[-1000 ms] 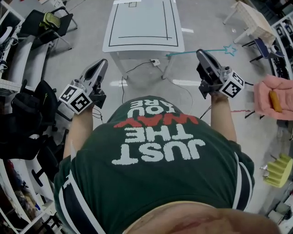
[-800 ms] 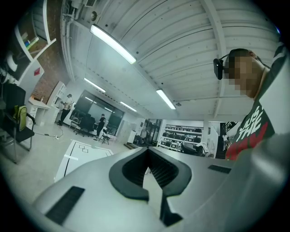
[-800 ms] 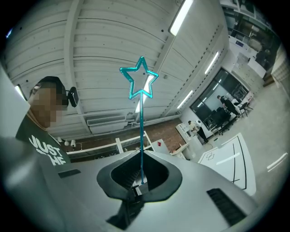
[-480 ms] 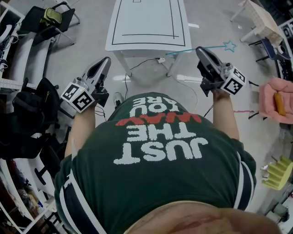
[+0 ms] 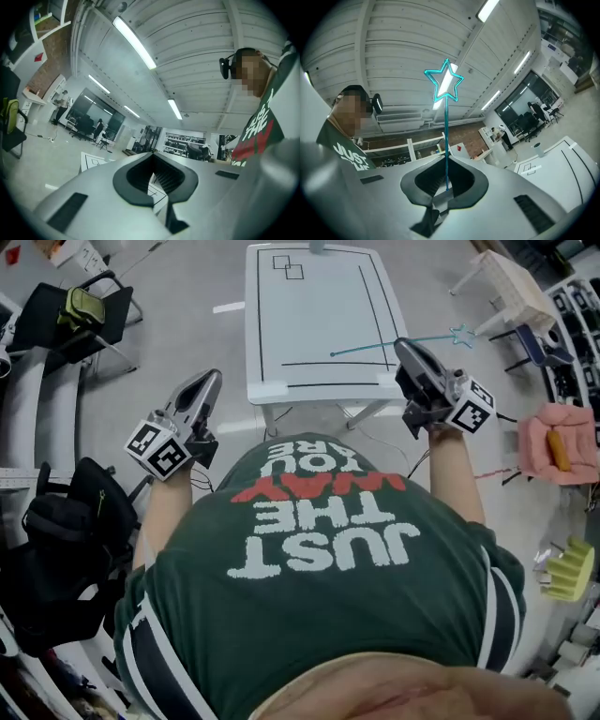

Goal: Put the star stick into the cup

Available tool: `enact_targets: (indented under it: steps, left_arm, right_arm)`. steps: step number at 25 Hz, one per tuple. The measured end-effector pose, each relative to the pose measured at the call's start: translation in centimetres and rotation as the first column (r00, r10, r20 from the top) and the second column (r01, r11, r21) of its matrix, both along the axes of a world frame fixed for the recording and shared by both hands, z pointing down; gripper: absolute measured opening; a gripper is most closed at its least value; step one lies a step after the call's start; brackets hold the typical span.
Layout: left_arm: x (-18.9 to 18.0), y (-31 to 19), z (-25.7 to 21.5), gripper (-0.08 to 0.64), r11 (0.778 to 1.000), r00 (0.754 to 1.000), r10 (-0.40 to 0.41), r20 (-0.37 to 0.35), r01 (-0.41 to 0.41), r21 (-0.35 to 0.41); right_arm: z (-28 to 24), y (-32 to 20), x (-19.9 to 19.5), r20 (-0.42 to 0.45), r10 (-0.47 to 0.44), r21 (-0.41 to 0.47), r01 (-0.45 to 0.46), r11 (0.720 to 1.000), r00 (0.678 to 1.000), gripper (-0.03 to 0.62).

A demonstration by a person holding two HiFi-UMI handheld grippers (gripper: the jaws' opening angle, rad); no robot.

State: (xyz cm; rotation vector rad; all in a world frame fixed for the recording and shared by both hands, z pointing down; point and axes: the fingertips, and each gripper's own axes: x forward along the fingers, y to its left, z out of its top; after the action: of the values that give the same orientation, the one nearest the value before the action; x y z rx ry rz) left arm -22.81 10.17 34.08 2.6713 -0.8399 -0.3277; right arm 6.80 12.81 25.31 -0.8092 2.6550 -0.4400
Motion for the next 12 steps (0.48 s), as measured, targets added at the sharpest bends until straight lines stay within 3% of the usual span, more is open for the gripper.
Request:
enact_targets:
  steps: [6, 12]
  left_arm:
    - [-6.2, -11.3, -1.7, 0.009, 0.997, 0.998, 0.071, 0.0, -0.071, 0.023]
    - [-5.9, -18.6, -0.9, 0.009, 0.99, 0.989, 0.144, -0.025, -0.144, -0.001]
  right_arm:
    - [-2.3, -8.7, -7.0, -0.017, 0.056, 0.008, -0.056, 0.998, 0.998, 0.043]
    - [-1.2, -14.0, -6.9, -0.041, 0.137, -0.044, -0.139, 0.989, 0.99, 0.043]
